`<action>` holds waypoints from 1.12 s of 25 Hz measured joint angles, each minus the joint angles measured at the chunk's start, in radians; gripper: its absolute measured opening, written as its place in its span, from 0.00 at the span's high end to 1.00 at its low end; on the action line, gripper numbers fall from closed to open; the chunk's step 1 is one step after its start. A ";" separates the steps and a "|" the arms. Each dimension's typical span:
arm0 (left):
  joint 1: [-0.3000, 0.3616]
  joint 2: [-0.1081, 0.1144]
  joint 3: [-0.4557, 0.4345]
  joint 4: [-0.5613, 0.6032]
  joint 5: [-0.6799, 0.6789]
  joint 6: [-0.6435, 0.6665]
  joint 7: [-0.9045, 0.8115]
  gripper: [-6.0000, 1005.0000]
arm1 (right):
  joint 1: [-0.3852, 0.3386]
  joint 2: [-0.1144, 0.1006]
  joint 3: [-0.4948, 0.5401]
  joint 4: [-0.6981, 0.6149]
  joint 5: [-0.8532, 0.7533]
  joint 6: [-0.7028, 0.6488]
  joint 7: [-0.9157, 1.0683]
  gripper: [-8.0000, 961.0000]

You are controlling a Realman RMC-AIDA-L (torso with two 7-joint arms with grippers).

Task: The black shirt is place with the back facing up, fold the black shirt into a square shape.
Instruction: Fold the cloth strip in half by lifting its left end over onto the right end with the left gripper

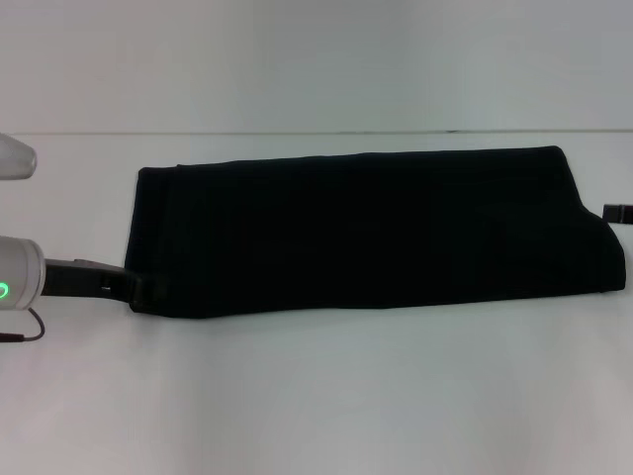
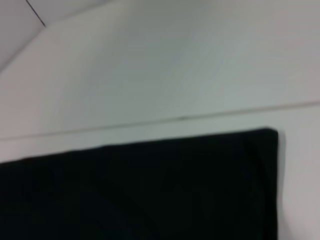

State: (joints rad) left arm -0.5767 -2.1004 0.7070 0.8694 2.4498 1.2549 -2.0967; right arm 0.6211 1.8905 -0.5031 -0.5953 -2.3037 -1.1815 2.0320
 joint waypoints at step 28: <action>-0.013 0.010 -0.011 -0.030 -0.014 -0.010 0.042 0.98 | 0.016 0.046 -0.050 0.025 -0.112 0.054 0.009 0.56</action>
State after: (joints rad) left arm -0.5893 -2.0909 0.6964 0.8395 2.4357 1.2452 -2.0542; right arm 0.6369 1.9364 -0.5531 -0.5699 -2.4153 -1.1273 2.0411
